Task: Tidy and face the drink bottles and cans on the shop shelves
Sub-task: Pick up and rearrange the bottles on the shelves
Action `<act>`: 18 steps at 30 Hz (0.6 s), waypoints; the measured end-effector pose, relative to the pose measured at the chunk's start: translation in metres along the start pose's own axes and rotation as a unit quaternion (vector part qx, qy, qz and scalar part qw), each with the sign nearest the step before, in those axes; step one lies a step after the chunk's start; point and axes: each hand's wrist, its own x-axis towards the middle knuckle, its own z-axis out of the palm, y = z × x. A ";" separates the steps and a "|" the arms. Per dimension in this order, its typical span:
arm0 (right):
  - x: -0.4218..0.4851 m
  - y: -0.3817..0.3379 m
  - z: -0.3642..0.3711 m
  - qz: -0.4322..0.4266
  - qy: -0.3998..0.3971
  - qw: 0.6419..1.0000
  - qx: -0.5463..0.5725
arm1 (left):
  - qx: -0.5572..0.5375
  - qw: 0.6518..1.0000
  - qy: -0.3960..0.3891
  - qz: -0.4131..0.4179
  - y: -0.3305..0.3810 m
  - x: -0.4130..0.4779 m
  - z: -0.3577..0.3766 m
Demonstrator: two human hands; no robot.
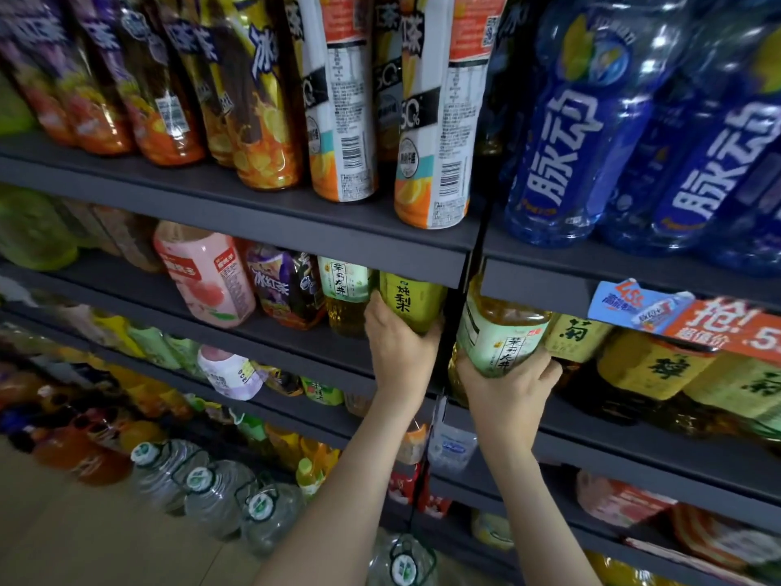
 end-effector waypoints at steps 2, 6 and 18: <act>-0.003 0.002 -0.001 -0.008 0.000 1.000 0.000 | -0.014 1.000 -0.005 0.001 -0.004 0.007 0.007; -0.008 -0.001 -0.001 0.012 0.001 1.000 0.022 | -0.015 1.000 0.001 0.003 -0.009 0.015 0.005; -0.049 -0.029 0.011 0.082 0.051 0.995 0.040 | -0.103 0.993 -0.035 -0.048 -0.062 -0.023 -0.111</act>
